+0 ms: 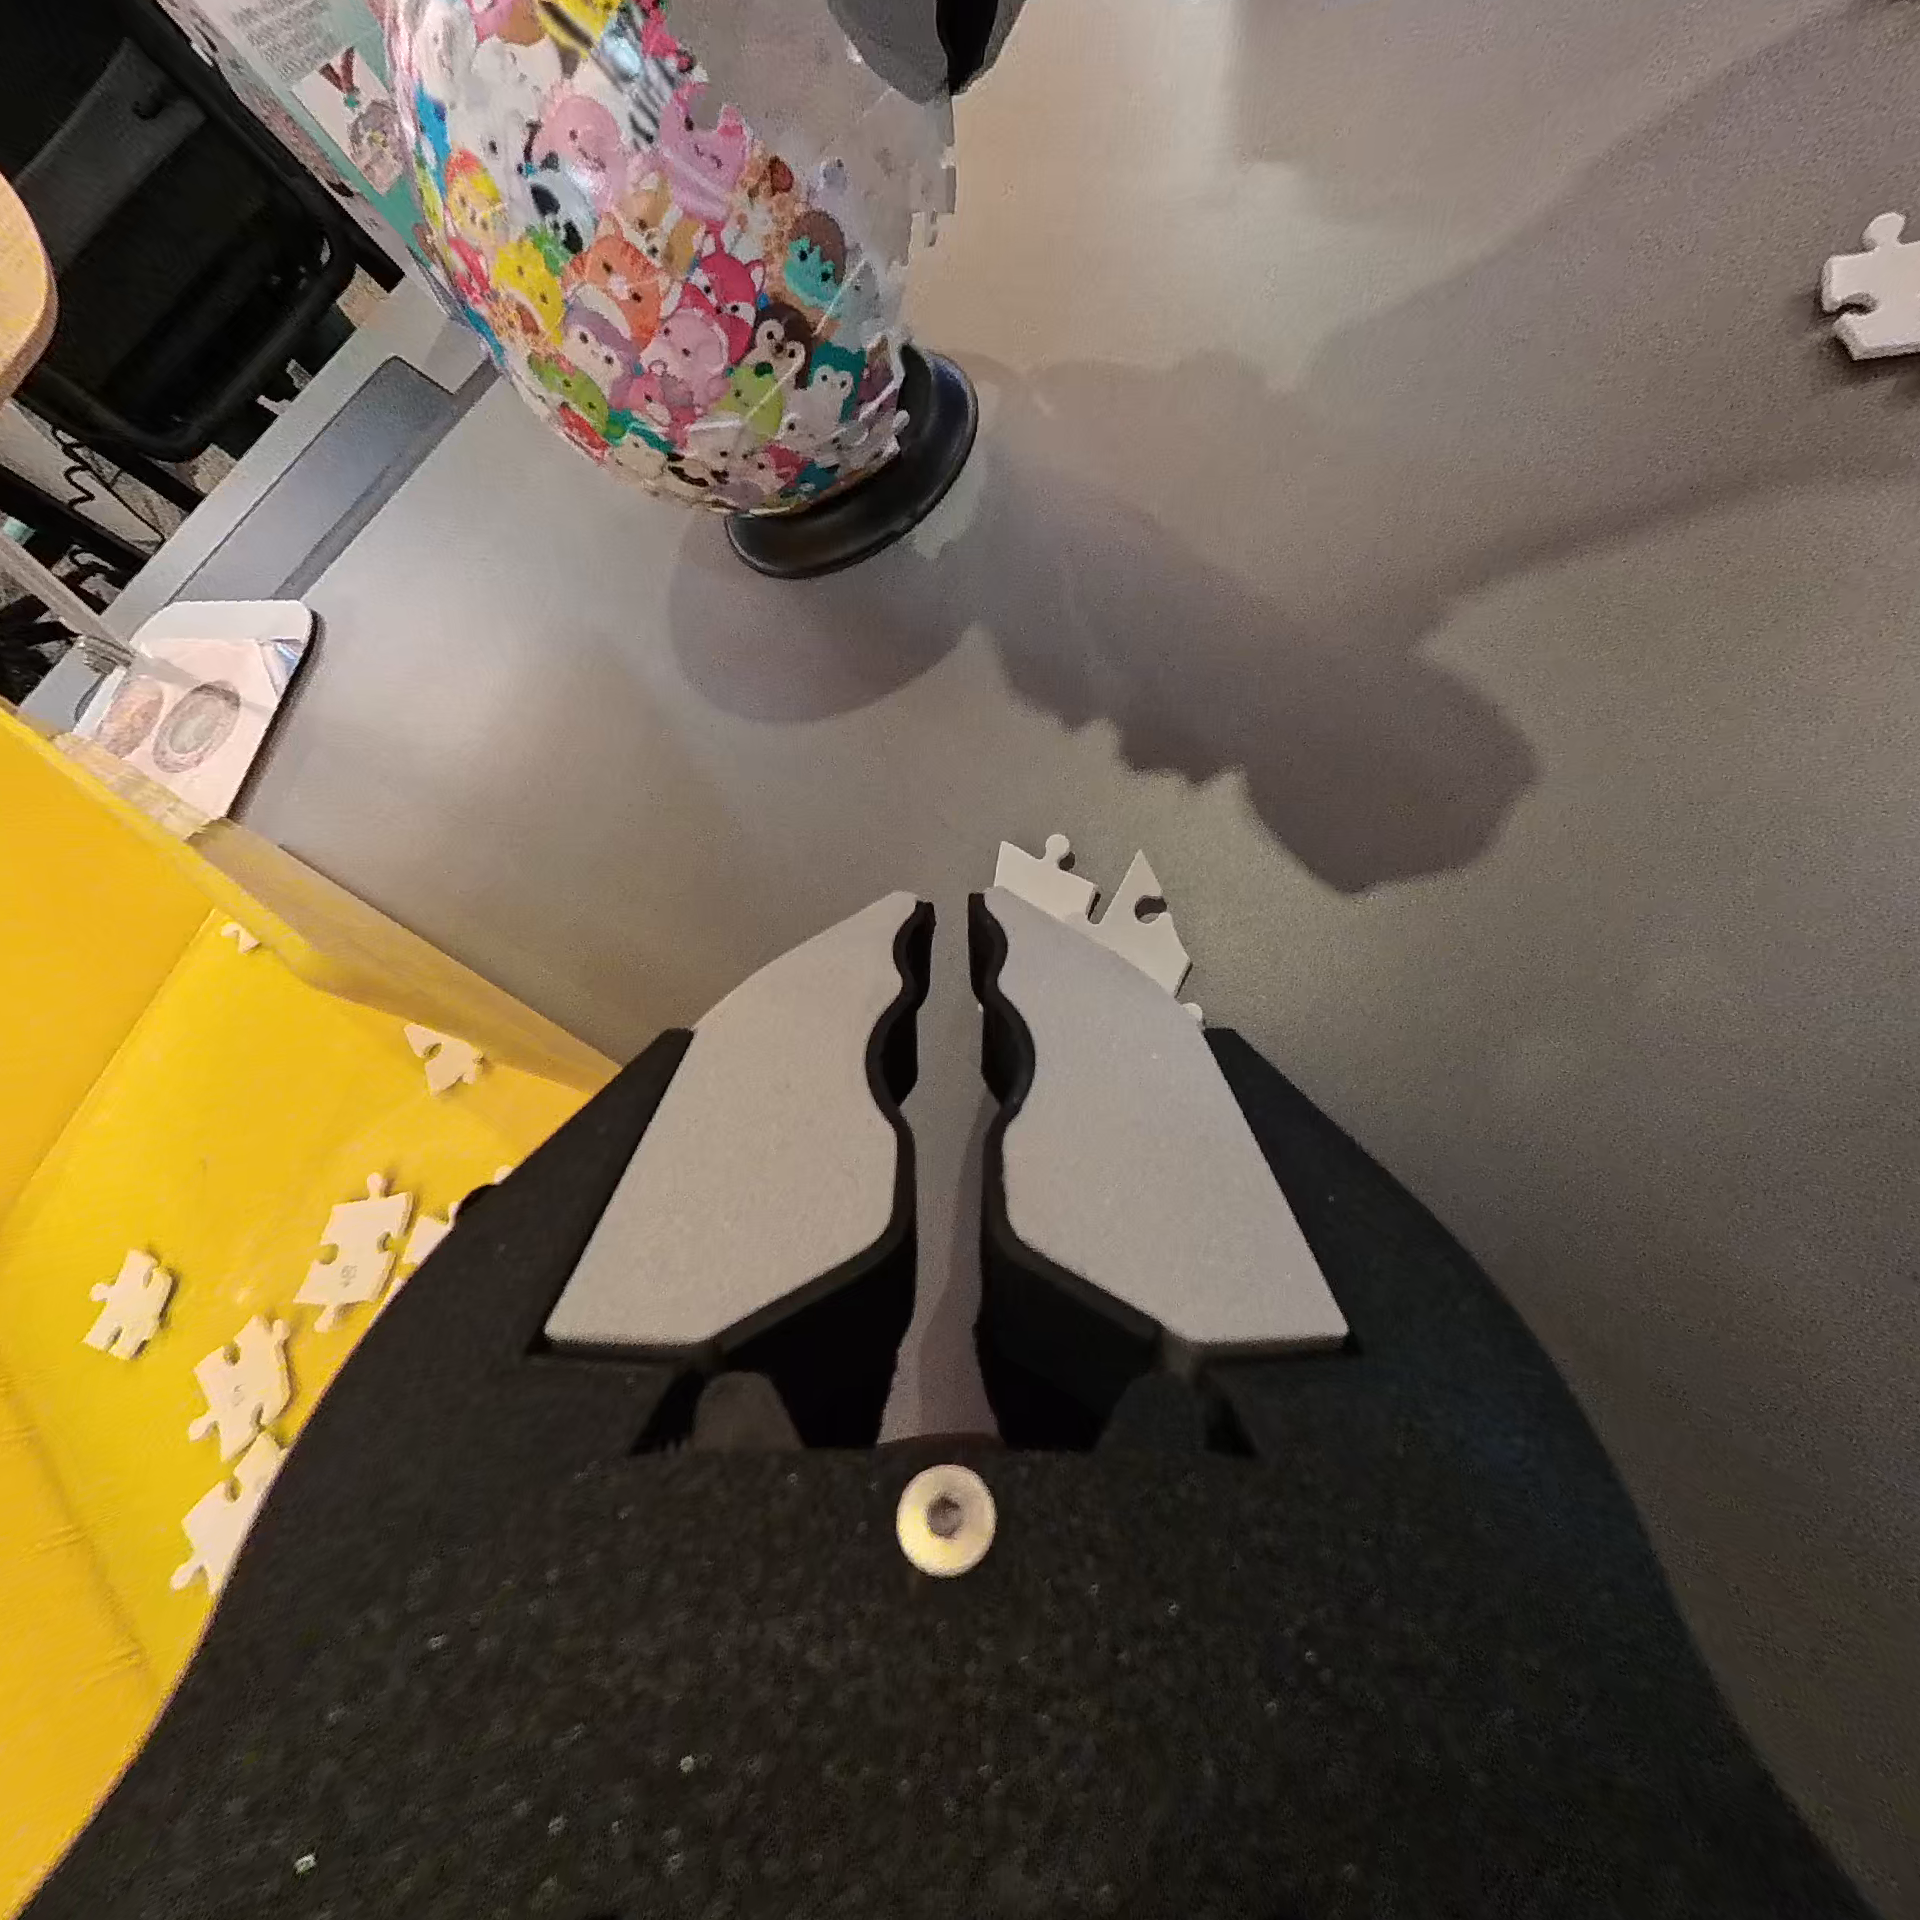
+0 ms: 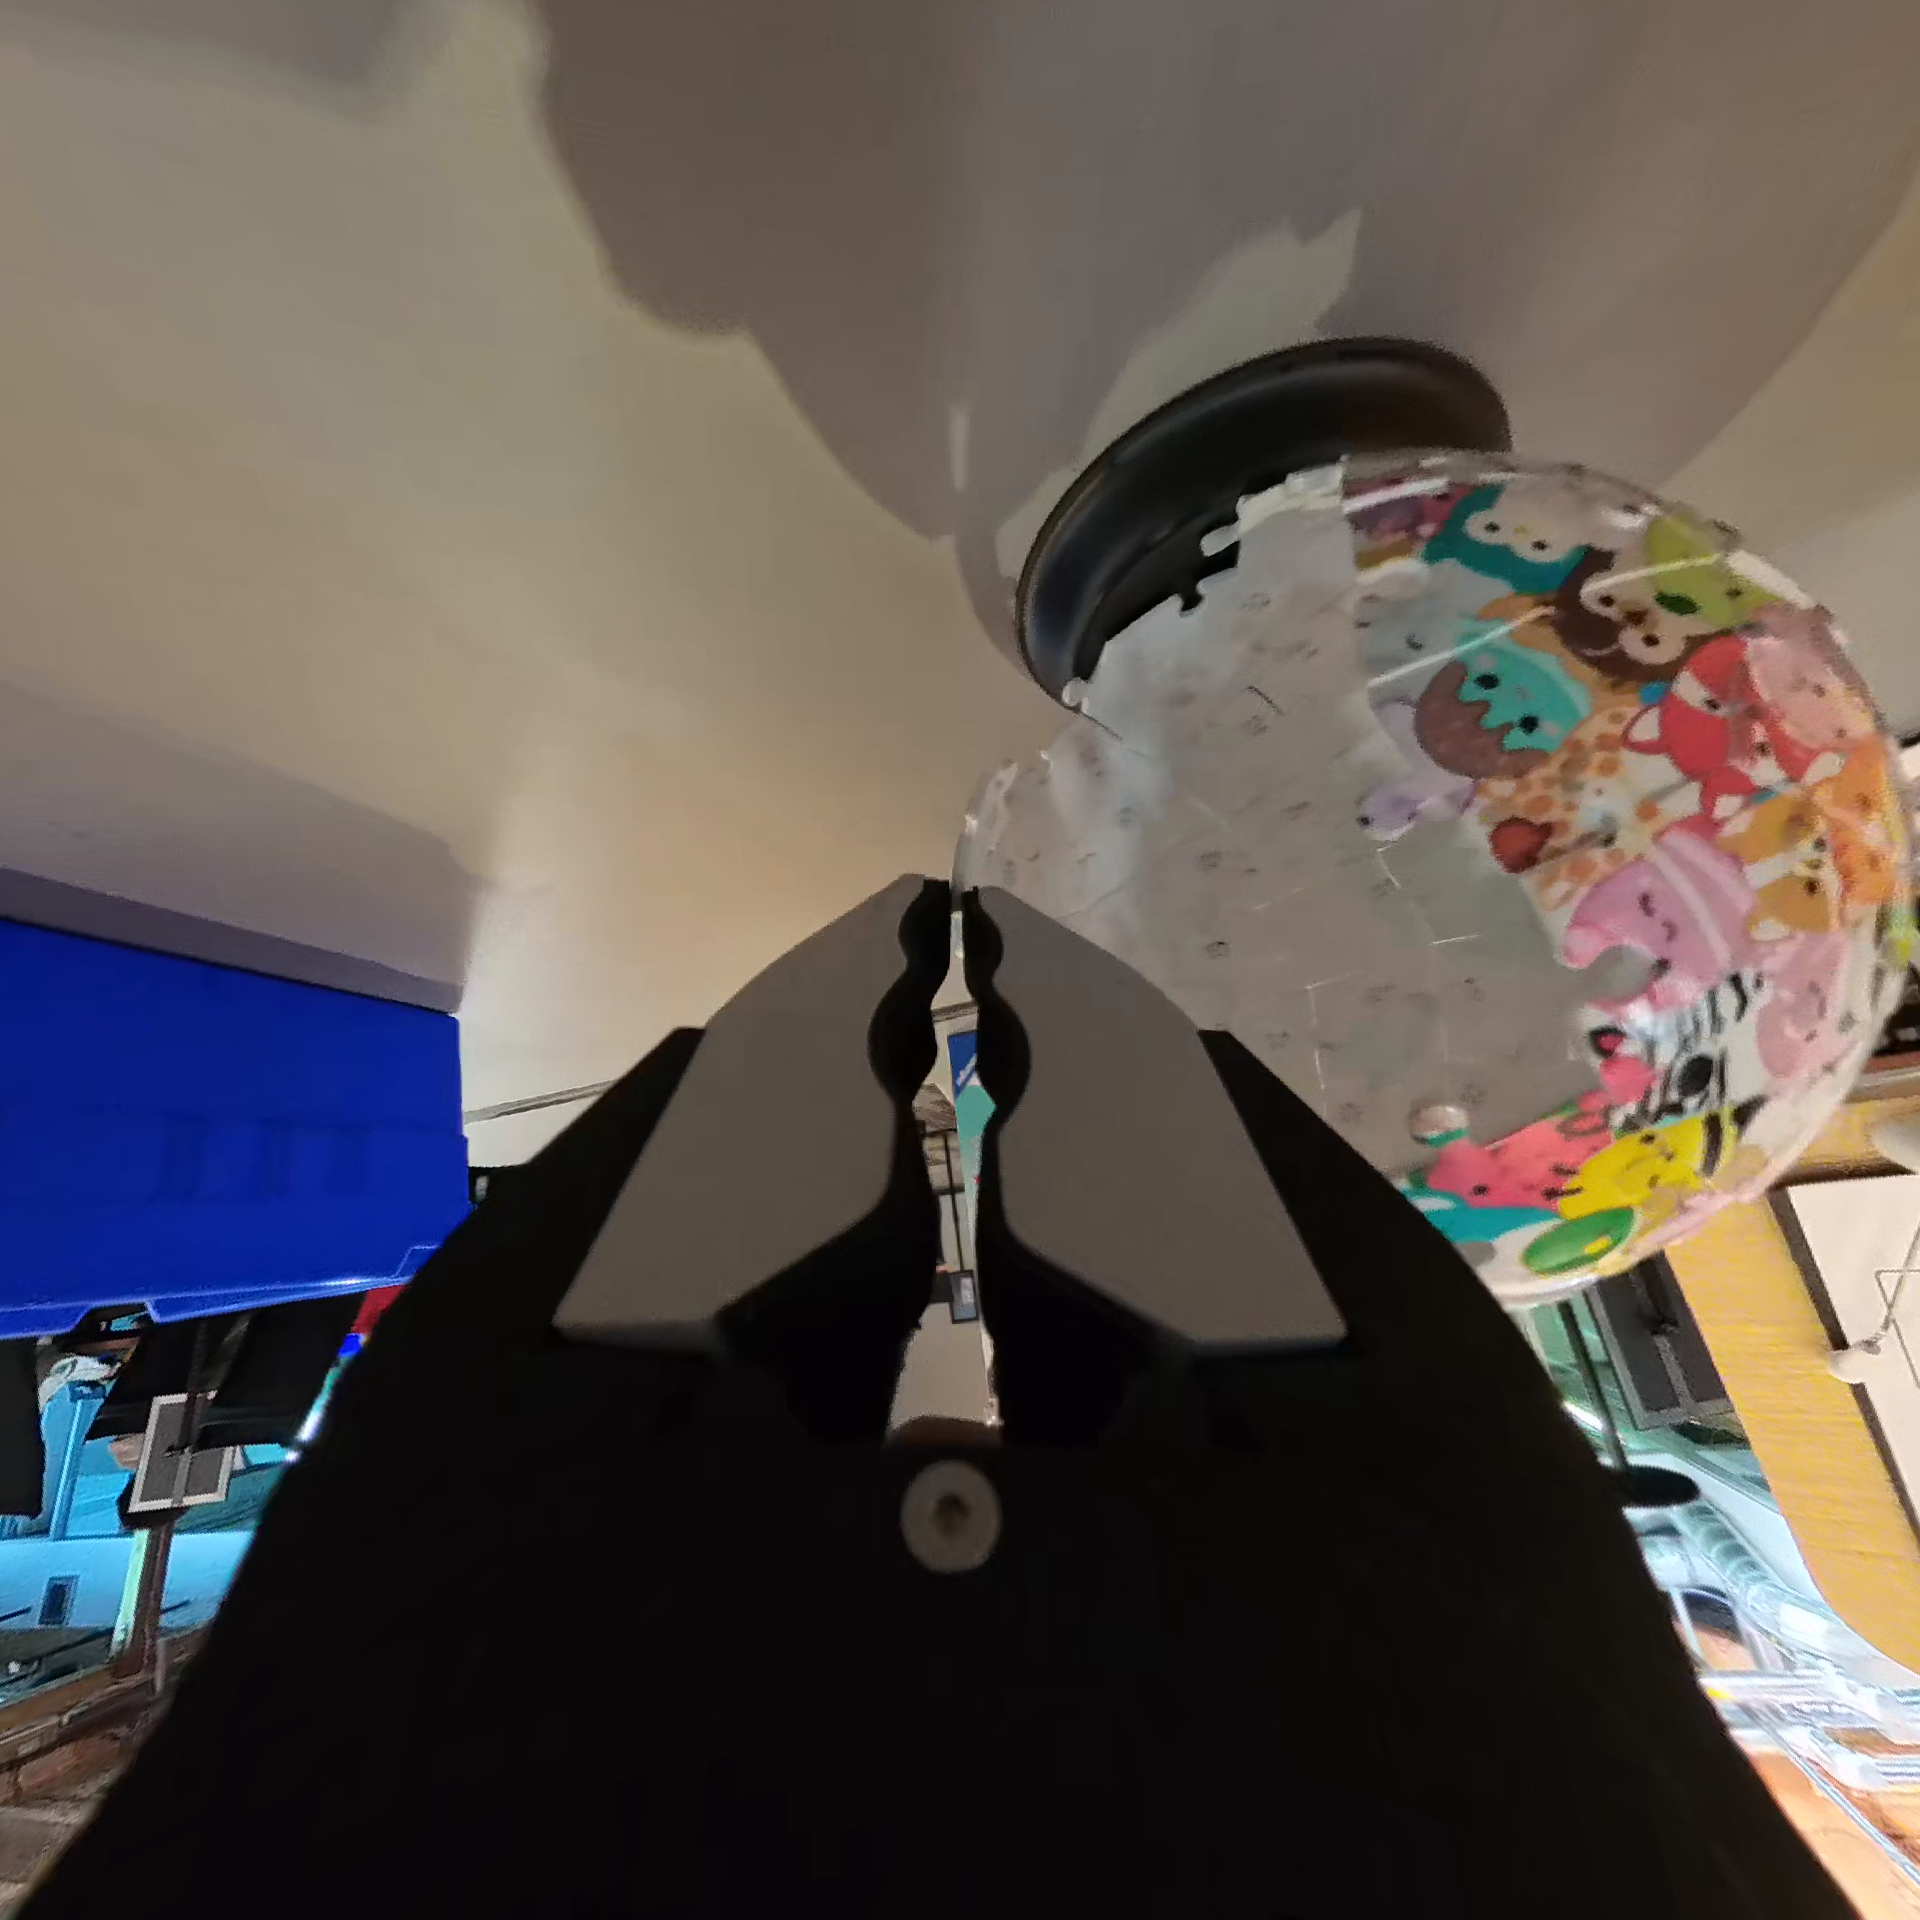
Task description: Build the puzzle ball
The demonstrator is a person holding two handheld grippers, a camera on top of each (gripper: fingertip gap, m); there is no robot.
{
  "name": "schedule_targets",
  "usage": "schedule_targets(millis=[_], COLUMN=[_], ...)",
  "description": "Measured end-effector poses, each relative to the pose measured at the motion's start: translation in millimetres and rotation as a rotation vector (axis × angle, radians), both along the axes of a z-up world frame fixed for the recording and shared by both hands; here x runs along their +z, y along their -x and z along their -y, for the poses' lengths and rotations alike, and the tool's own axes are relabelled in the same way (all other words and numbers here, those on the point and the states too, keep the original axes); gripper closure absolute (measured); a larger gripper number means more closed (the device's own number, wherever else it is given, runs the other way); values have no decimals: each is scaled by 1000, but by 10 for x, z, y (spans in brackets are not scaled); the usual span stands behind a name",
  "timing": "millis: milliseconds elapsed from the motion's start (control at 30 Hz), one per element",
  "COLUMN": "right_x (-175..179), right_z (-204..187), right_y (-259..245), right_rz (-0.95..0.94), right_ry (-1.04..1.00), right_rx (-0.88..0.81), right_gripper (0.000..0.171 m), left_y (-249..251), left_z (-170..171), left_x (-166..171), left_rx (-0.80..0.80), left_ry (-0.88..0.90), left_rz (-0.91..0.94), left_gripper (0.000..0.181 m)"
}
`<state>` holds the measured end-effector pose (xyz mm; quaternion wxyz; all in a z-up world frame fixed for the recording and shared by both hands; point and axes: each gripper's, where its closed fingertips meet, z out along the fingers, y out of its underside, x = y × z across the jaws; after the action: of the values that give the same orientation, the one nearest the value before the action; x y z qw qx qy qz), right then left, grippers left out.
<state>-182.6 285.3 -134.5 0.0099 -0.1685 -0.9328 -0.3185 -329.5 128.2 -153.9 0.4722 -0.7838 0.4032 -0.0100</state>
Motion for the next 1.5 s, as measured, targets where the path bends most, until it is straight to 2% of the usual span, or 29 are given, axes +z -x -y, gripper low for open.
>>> schedule_targets(millis=[300, 500, 667, 800, 900, 1100, 1267, 1400, 1433, 1500], right_x=[35, 130, -50, -240, -324, -477, -540, -567, -560, -474], right_z=[40, 262, 556, 753, 787, 881, 984, 1038, 1055, 1109], right_y=[31, 86, -148, -306, -423, -502, -432, -414, -420, -386], right_rz=[-59, -255, -561, -915, -1076, -1085, -1056, -1074, -1083, -1144], right_ry=[-13, 6, 102, 168, 146, 132, 142, 214, 241, 349], right_rx=[54, 35, -267, -573, -699, -720, -615, -640, -668, -737], right_gripper=[169, 169, 169, 169, 169, 169, 167, 166, 163, 143], left_y=[-3, -27, -88, -197, -298, -532, -607, -572, -563, -556], left_z=[-10, -18, -19, -18, -24, 8, 43, -32, -72, -158], left_x=[-12, 54, 154, 238, 238, 386, 292, 258, 263, 298], left_rx=[2, 9, 7, -3, -1, -13, 18, 70, 85, 106], left_ry=[-2, 9, 14, 23, 66, 88, 185, 214, 235, 304], left_rz=[-7, 68, 161, 244, 284, 328, 404, 422, 424, 423], left_gripper=[175, 175, 170, 166, 165, 164, 163, 158, 154, 141])
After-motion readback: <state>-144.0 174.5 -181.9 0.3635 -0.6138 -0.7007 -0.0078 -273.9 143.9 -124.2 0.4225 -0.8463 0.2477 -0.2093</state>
